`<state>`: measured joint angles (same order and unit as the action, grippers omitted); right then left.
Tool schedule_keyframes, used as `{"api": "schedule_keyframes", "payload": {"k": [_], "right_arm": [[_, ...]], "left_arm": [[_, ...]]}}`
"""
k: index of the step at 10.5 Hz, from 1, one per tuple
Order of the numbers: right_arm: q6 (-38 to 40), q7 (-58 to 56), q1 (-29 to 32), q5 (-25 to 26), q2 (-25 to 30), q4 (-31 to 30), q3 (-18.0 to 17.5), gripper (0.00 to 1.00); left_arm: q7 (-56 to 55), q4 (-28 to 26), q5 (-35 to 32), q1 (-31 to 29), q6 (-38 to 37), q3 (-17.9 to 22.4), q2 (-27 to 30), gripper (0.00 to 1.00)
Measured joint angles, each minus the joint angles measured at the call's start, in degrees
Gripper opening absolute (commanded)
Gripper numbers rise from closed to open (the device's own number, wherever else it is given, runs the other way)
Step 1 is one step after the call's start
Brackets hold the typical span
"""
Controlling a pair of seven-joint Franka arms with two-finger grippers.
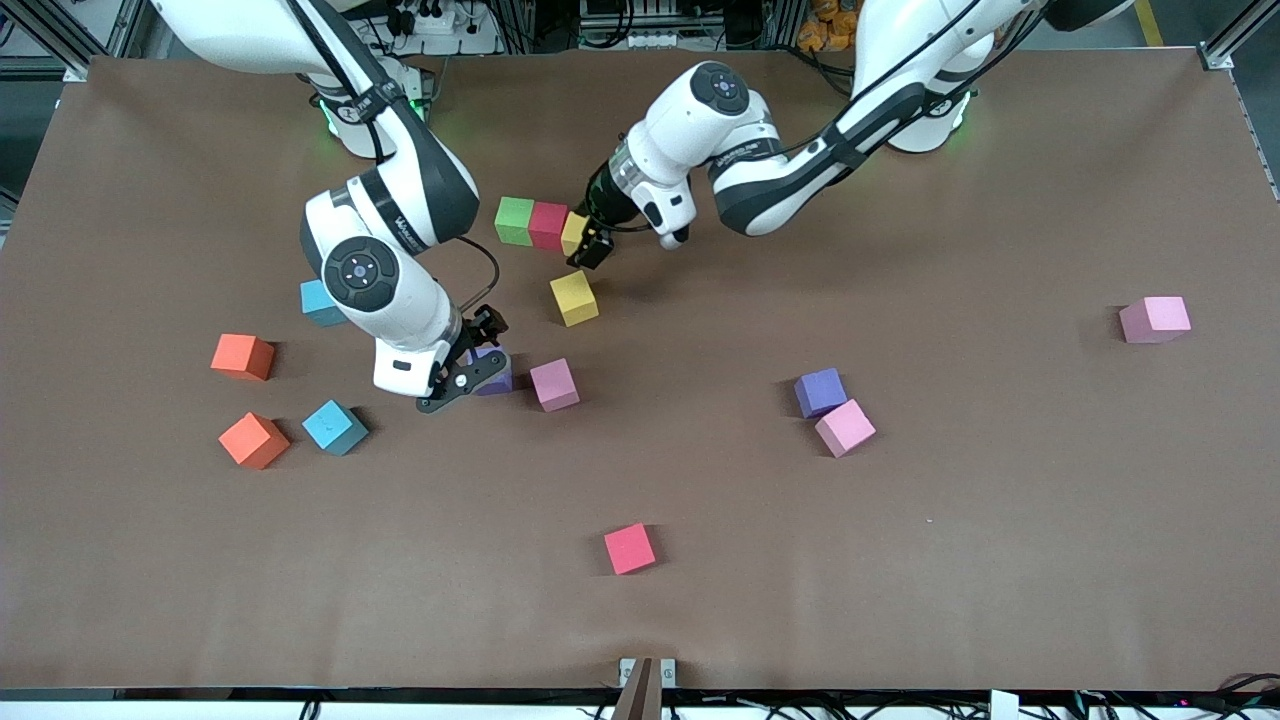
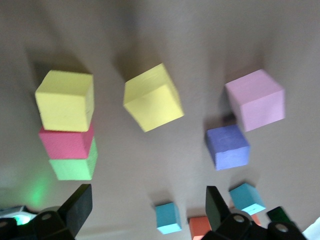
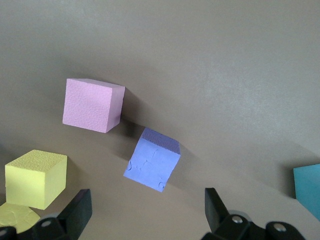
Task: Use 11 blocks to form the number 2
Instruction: 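Open the left gripper off the yellow cube while the right gripper rises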
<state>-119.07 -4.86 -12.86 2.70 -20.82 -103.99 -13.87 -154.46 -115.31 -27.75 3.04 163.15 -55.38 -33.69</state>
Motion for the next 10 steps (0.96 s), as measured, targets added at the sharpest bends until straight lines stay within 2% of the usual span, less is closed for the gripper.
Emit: {"api": "schedule_keyframes", "payload": {"k": [4, 7, 8, 10], "right_arm": [[0.1, 0.0, -1.6, 0.0, 1.4, 0.1, -0.1, 1.0], [0.3, 0.0, -2.8, 0.0, 1.4, 0.1, -0.1, 1.0], [0.3, 0.0, -2.8, 0.0, 1.4, 0.1, -0.1, 1.0], [0.3, 0.0, -2.9, 0.0, 1.4, 0.1, -0.1, 1.0]], "left_arm": [[11.0, -0.5, -0.3, -3.1, -2.0, 0.0, 2.0, 1.0], [25.2, -1.1, -0.3, -4.8, -6.1, -0.1, 3.6, 1.0], [30.4, -1.2, 0.5, -5.5, -8.4, -0.3, 4.2, 1.0], [43.6, -1.1, 7.4, -7.6, -13.3, -1.0, 5.9, 1.0]]}}
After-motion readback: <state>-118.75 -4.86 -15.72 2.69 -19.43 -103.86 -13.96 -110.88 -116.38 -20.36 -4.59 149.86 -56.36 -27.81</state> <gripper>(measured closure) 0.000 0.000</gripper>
